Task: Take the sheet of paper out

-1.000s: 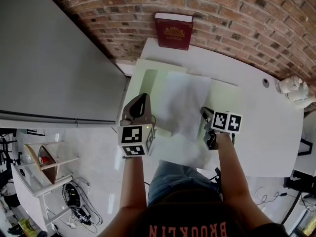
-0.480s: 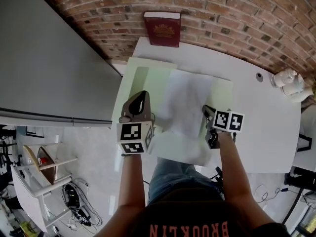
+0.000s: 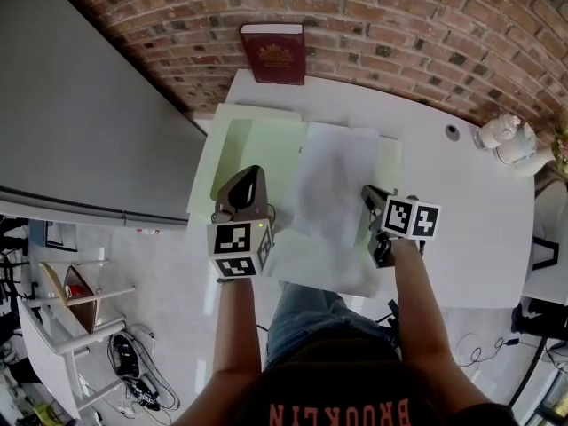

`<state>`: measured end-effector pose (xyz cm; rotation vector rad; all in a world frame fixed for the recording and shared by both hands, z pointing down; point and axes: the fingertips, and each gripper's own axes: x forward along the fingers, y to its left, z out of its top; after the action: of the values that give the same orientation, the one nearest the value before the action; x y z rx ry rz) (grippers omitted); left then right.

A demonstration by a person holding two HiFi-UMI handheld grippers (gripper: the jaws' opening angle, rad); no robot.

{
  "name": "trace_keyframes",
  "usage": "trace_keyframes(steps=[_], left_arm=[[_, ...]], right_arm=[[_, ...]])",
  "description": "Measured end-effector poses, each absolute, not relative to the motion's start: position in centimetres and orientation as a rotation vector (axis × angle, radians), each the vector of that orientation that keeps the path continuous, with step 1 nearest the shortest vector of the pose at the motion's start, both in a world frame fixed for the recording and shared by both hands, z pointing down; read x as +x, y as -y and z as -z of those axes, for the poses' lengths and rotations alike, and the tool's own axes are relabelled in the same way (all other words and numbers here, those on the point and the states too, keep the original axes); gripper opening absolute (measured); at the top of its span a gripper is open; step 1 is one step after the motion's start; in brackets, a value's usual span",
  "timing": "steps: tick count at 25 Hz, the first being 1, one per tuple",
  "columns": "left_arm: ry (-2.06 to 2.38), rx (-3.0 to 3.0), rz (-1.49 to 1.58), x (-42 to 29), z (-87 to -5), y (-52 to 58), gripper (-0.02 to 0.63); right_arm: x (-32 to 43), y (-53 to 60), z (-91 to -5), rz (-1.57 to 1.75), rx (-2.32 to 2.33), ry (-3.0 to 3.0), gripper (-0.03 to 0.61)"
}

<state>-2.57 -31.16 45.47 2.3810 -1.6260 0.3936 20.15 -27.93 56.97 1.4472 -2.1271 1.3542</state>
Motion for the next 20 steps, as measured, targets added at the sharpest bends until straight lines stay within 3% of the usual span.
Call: trace_keyframes(steps=[20], left_arm=[[1.619,2.482,-0.357,0.7,-42.3,28.8,0.0]], right_arm=[[21.8,26.5,-48.6,-1.177,1.546,2.347,0.002]])
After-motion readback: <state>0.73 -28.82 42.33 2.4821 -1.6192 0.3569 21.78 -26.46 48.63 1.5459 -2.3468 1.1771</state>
